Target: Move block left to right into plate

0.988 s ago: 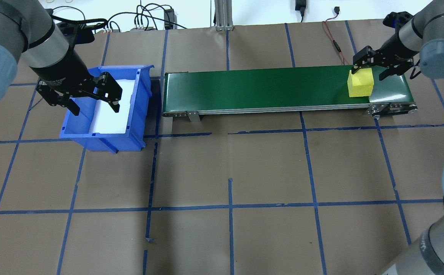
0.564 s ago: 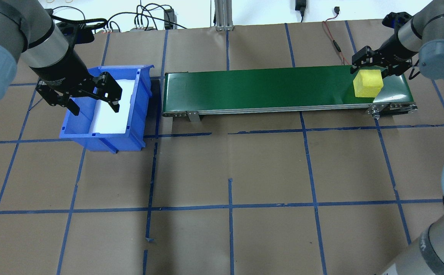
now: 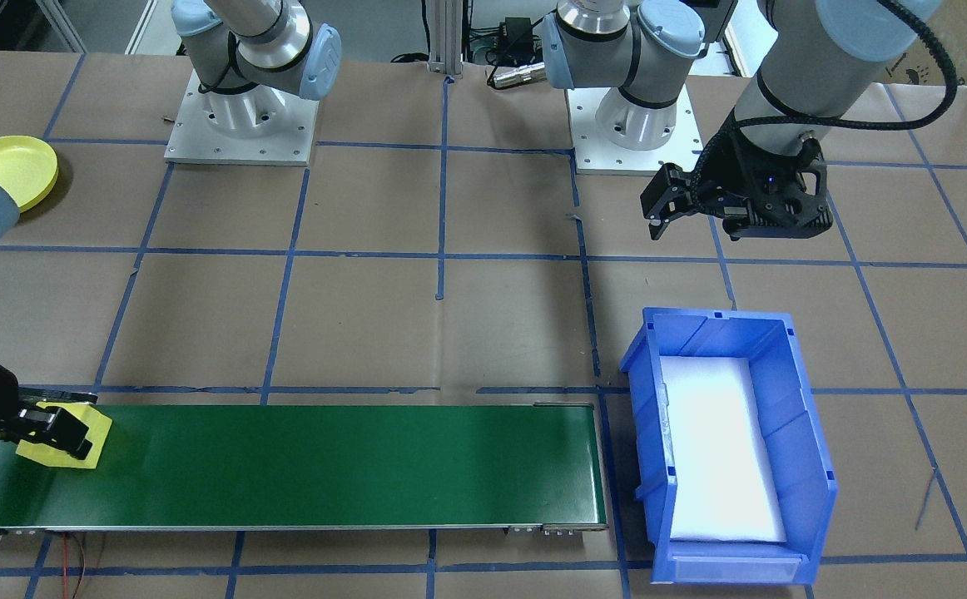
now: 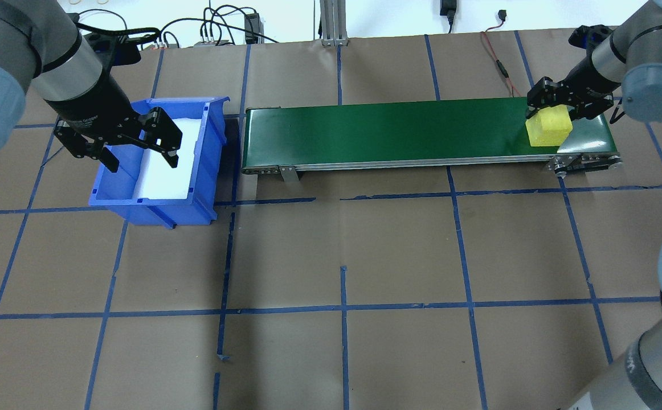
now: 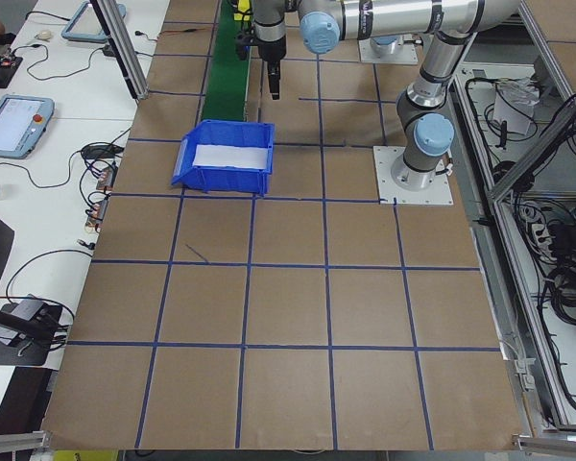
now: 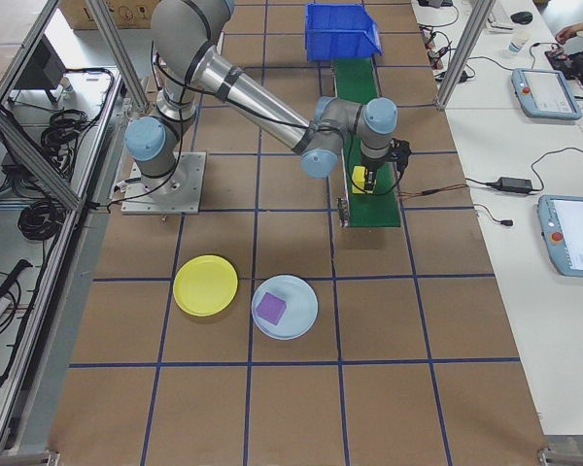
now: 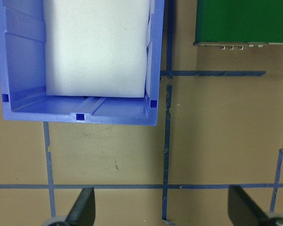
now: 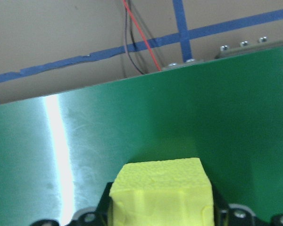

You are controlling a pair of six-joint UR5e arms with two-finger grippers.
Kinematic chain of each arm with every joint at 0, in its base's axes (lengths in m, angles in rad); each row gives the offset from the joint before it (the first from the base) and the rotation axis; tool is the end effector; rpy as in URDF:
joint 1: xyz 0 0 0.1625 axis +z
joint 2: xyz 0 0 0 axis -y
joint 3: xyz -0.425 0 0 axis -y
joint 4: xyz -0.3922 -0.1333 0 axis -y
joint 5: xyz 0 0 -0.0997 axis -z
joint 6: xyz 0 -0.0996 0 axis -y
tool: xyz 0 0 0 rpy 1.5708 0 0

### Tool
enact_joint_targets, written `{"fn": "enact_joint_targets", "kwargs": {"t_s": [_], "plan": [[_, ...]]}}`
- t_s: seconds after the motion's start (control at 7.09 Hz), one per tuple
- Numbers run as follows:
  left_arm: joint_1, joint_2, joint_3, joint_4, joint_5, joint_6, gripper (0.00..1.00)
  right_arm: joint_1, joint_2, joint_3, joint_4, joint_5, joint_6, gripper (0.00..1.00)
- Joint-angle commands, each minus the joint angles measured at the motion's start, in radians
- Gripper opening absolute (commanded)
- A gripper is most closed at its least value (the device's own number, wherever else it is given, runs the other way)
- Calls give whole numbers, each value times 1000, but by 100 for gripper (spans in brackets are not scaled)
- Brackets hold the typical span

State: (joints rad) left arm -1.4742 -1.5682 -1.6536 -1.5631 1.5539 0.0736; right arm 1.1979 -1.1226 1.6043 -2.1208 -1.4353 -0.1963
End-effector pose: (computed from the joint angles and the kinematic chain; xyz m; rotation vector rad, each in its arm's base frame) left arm -0.0879 -0.4928 0.4495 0.0368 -3.1164 -0.1104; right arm -0.0957 -0.6476 0.2722 0.2599 3.0156 -0.1569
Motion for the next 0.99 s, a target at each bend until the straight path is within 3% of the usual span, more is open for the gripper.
{"fn": "enact_joint_targets", "kwargs": {"t_s": [0.0,0.14,0.28,0.56,0.71,0.85], "plan": [[0,0,-2,0,0,0,100,-27,-73,17,15,-163,-118,22],[0,0,0,0,0,0,100,-90,-144,61,57,-247,-147,22],[0,0,0,0,0,0,100,-221,-219,144,94,-255,-238,22],[0,0,-2,0,0,0,100,-489,-362,352,11,-238,-560,23],[0,0,0,0,0,-2,100,-611,-376,380,4,-215,-662,23],[0,0,0,0,0,0,100,-726,-376,405,57,-183,-684,26]]}}
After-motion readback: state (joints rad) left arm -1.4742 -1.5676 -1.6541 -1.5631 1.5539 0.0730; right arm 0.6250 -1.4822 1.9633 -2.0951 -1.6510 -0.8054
